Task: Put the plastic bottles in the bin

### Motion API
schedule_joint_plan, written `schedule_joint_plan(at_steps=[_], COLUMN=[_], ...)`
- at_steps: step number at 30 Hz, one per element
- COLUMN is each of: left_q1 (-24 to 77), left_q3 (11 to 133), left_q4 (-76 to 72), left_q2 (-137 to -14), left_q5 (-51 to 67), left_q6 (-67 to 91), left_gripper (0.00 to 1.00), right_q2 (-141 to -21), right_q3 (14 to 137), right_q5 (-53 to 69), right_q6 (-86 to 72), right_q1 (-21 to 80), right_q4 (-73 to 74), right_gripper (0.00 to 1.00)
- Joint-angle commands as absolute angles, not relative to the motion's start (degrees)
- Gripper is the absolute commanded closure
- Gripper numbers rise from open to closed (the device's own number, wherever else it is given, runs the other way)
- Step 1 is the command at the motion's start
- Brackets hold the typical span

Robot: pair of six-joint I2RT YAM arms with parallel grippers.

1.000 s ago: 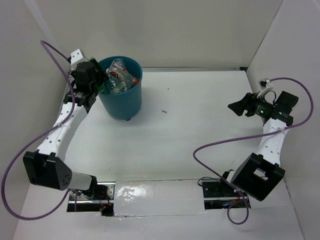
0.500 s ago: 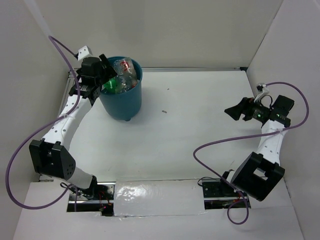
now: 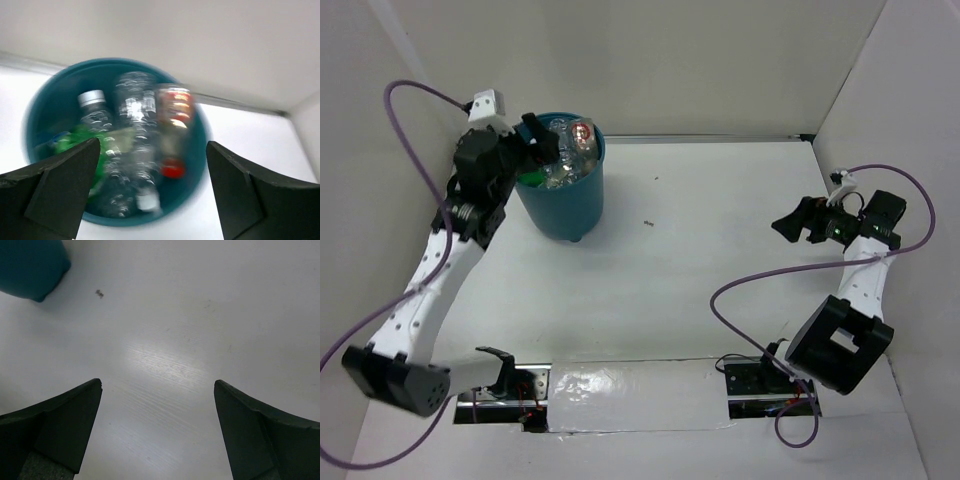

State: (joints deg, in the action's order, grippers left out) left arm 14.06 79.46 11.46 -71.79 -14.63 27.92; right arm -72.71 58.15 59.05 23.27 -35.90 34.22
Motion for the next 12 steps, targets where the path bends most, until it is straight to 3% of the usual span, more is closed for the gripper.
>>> schedule_joint_plan(at_steps=[1,5,12], left_q1=[18.6,26.3,37.2], left_q3=[70.6,60.2,48.3], left_q4=[-0.7,-3.8,-4.6], left_q2=[-62.9,-58.0,-56.1], left_q5=[1.4,9.5,1.8], left_q6=[17.2,13.7,14.1], left_gripper=[0.00,0.00,0.00], right_q2=[-73.3,-70.5,-66.3], right_q3=[60.4,58.5,57.0], right_q5=[51.0,39.3,24.8], right_q6=[25.5,21.9,14.4], right_q1=[-36.2,-36.2,-36.2], right_q4=[35.6,28.8,20.9], right_gripper=[0.00,0.00,0.00])
